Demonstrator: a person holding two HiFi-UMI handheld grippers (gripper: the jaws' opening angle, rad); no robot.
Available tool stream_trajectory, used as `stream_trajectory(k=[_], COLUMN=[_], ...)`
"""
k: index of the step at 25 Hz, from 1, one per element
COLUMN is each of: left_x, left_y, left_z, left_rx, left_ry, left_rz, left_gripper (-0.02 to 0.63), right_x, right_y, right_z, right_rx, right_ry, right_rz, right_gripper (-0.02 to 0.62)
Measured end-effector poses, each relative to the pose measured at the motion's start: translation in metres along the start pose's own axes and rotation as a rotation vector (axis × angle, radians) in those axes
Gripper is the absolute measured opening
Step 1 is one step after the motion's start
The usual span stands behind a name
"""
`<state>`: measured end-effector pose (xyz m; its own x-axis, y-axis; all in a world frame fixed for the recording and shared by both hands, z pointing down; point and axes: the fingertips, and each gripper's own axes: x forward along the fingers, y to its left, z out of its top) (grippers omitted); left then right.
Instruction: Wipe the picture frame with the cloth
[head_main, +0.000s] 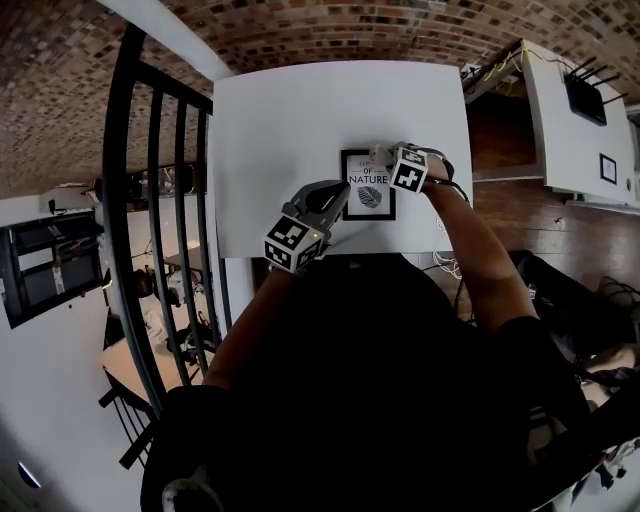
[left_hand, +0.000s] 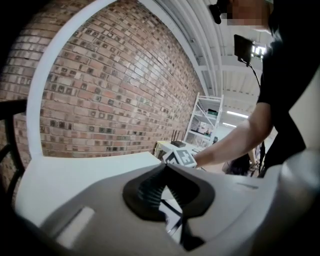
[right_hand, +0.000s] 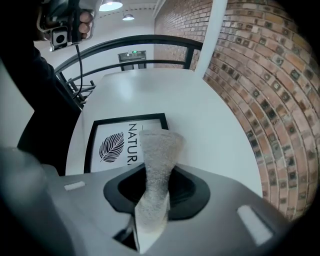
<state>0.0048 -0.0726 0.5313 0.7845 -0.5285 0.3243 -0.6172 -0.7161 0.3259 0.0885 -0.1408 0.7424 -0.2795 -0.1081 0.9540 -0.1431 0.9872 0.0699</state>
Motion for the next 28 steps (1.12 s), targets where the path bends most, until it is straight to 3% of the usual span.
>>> stream_trajectory(k=[4,16,23,28], left_x=[0.0,-0.012,-0.016,-0.014], left_y=[-0.003,0.005,0.006,0.005], left_z=[0.003,-0.004,-0.008,-0.008], left_rx=[0.01,-0.009,-0.017,-0.017], left_ry=[-0.014,-0.019,-0.008,-0.014], left_rz=[0.002,0.047,0.051,0.041], left_gripper=[0.0,0.0,0.0,0.0], right_x=[-0.007,0.002,0.018,0.016], right_y=[-0.002,0.038,0.059,0.059], right_z=[0.001,0.091,0.08,0.067], right_rx=[0.012,-0.155,-0.216,-0.197], right_ry=[-0.014,-0.112,-0.041,-0.025], right_rz=[-0.008,0.063,0.105,0.101], right_gripper=[0.1,0.101,0.101,0.101])
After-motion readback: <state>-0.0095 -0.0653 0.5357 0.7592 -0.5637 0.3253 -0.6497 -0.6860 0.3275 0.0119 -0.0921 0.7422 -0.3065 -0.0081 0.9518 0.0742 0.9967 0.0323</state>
